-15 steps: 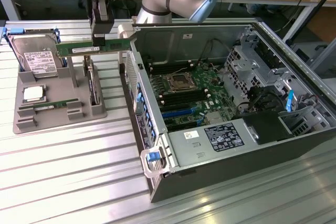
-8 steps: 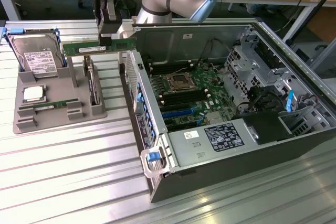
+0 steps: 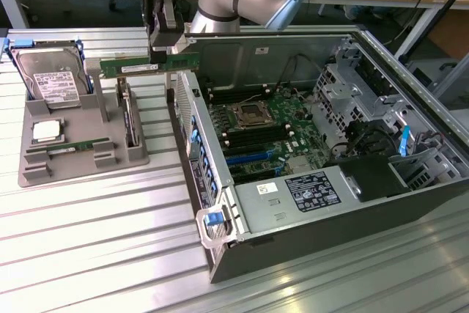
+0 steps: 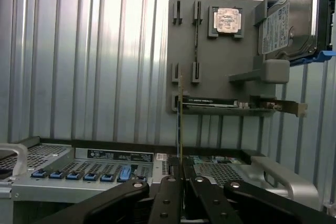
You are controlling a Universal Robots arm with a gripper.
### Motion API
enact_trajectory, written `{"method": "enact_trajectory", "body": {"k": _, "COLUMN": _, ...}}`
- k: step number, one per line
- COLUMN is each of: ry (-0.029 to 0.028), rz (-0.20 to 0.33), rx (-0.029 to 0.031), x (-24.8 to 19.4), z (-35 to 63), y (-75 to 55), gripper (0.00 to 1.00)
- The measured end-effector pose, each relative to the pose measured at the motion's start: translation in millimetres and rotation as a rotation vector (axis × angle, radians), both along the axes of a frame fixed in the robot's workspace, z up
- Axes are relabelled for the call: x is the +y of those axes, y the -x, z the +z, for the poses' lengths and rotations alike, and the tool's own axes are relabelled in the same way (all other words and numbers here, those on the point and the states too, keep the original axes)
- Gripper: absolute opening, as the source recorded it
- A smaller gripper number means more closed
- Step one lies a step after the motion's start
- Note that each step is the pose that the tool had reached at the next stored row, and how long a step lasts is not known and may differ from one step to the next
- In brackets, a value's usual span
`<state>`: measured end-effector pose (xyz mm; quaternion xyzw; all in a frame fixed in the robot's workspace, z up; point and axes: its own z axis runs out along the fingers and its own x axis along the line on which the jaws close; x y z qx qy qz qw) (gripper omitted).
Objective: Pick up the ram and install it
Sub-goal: 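Pick up the ram and move it above insertion slot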
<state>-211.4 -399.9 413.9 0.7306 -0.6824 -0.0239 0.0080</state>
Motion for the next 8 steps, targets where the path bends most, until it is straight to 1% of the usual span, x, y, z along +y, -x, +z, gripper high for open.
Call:
{"method": "enact_trajectory", "body": {"k": 4, "ry": 0.0000, "rz": 0.000, "rx": 0.0000, "x": 0.0, "z": 0.0, "y": -9.8, "gripper": 0.12}}
{"method": "enact_trajectory", "body": {"k": 8, "ry": 0.0000, "rz": 0.000, "rx": 0.0000, "x": 0.0, "z": 0.0, "y": -15.4, "gripper": 0.12}}
